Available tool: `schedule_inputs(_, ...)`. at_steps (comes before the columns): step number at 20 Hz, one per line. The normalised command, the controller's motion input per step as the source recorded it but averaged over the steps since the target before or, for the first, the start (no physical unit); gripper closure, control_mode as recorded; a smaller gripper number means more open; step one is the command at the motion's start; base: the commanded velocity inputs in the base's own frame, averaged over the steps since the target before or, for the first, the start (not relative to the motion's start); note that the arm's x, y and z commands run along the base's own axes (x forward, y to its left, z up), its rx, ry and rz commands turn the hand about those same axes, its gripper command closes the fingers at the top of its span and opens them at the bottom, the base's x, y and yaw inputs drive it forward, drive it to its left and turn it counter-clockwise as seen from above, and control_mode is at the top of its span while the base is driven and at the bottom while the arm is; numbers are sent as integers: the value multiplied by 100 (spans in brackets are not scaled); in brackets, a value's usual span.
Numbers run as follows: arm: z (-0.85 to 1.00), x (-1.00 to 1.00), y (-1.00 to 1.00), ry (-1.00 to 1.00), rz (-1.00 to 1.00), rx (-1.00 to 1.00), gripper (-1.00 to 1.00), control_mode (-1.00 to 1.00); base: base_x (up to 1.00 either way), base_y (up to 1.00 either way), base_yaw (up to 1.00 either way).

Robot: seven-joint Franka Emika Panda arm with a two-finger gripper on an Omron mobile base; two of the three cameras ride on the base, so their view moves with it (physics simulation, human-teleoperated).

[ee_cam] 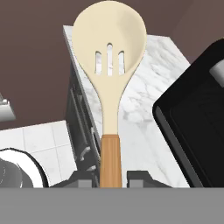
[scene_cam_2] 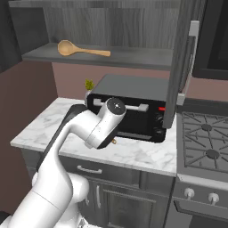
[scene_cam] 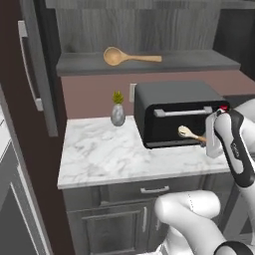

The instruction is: Organize the utensils by type. Pick up the wooden spoons from the counter and place them in the open cabinet. Then pick up the metallic utensils from the counter and place them in the open drawer.

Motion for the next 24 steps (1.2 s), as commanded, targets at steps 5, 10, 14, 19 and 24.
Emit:
schedule_inputs(5,0,0,0,0,0,0,100,100,51,21,-10)
schedule_inputs(10,0,0,0,0,0,0,100,100,49,17,-7)
schedule_inputs(14,0,0,0,0,0,0,100,100,53,22,-2)
schedule_inputs(19,0,0,0,0,0,0,100,100,16,9,0)
schedule_inputs(24,0,0,0,0,0,0,100,100,0,2,0)
